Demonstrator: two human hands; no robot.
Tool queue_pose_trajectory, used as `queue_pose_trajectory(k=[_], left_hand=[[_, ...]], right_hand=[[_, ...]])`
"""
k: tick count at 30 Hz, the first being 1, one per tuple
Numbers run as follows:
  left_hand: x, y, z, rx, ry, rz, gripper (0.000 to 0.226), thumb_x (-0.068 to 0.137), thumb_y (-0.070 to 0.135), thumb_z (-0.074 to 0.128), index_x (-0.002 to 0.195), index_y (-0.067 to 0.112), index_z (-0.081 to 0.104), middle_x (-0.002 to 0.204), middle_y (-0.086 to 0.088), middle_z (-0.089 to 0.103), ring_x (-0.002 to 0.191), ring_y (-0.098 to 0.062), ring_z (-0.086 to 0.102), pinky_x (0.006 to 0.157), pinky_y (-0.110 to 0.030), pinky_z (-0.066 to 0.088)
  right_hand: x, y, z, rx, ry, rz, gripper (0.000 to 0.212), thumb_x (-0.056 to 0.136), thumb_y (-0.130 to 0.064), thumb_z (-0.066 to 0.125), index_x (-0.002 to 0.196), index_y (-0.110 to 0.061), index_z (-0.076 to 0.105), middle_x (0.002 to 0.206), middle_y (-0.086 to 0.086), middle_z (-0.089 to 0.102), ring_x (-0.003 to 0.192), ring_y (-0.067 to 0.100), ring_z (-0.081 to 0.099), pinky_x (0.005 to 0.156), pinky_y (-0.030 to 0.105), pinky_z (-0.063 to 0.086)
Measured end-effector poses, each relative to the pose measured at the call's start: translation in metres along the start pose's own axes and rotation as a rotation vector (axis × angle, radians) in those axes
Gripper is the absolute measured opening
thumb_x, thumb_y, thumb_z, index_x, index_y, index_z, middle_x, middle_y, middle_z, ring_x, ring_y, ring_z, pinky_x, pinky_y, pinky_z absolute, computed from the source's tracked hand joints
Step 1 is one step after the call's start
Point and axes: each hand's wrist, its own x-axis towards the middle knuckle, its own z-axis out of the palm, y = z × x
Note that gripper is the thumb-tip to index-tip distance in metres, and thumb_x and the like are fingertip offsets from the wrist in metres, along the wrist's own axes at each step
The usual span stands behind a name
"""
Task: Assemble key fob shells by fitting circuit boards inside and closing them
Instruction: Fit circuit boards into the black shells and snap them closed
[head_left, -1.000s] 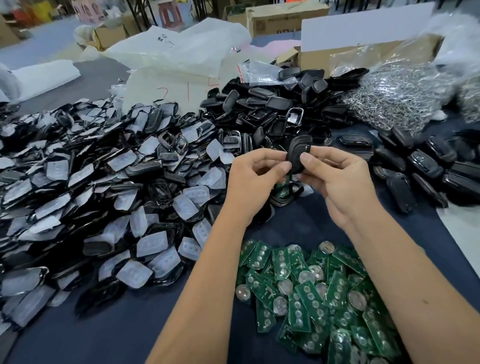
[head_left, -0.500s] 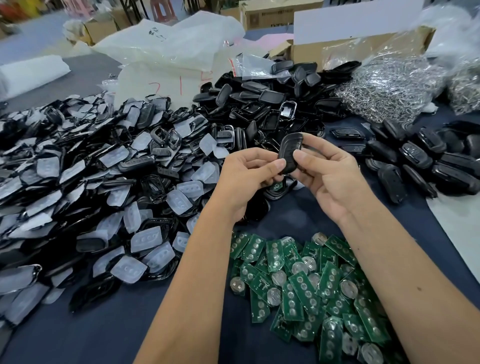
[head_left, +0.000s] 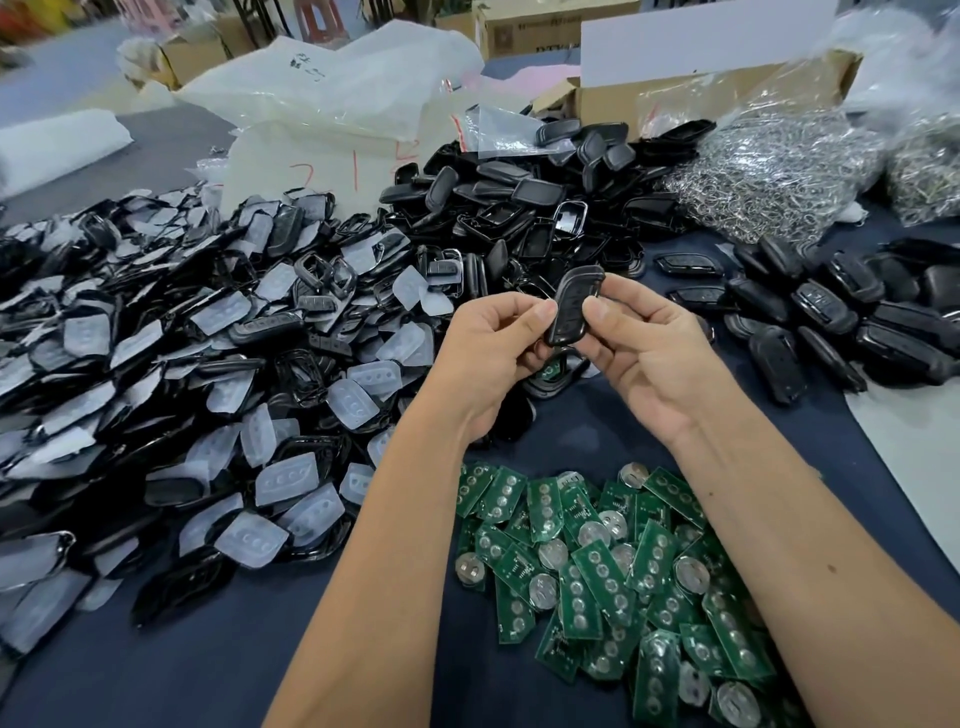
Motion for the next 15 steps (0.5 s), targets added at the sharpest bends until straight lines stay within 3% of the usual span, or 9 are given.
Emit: queue_pose_trajectory(k=[5,8,12,15], left_hand=[[0.0,0.001,0.004,-0.018,-0.024,-0.001,0.021,0.106,0.01,0.056,0.09,0.005,0.069,0.08,-0.01,0.06,0.064,-0.011,0.049,0.059,-0.019,0.044],[0.001,0.001,0.006,0.066,0.059,0.069,0.017,0.104,0.01,0.059,0.092,0.005,0.07,0.076,-0.003,0.065,0.063,-0.009,0.052,0.061,-0.022,0.045],[-0.001,-0.001,0.01,0.518,0.262,0.335,0.012,0.099,0.013,0.066,0.087,0.014,0.067,0.075,0.007,0.067,0.068,-0.005,0.059,0.067,-0.021,0.048],[-0.002,-0.002,0.016,0.813,0.28,0.466,0.01,0.098,0.01,0.065,0.088,0.009,0.062,0.08,0.003,0.062,0.077,-0.018,0.057,0.07,-0.03,0.045]], right_hand=[[0.0,-0.004,-0.002,0.02,-0.031,-0.019,0.034,0.078,-0.002,0.071,0.112,-0.008,0.073,0.088,0.003,0.079,0.077,0.013,0.075,0.065,0.021,0.059],[0.0,-0.003,0.0,0.018,-0.003,-0.033,0.036,0.079,-0.003,0.072,0.114,-0.009,0.071,0.093,0.005,0.08,0.08,0.014,0.077,0.067,0.021,0.06],[0.002,0.005,0.006,-0.096,0.148,-0.06,0.035,0.076,-0.01,0.082,0.109,-0.004,0.071,0.092,0.006,0.08,0.081,0.017,0.077,0.071,0.025,0.061],[0.004,0.011,0.007,-0.184,0.206,-0.072,0.03,0.084,-0.012,0.084,0.109,0.0,0.072,0.094,0.012,0.079,0.084,0.02,0.077,0.076,0.029,0.061]])
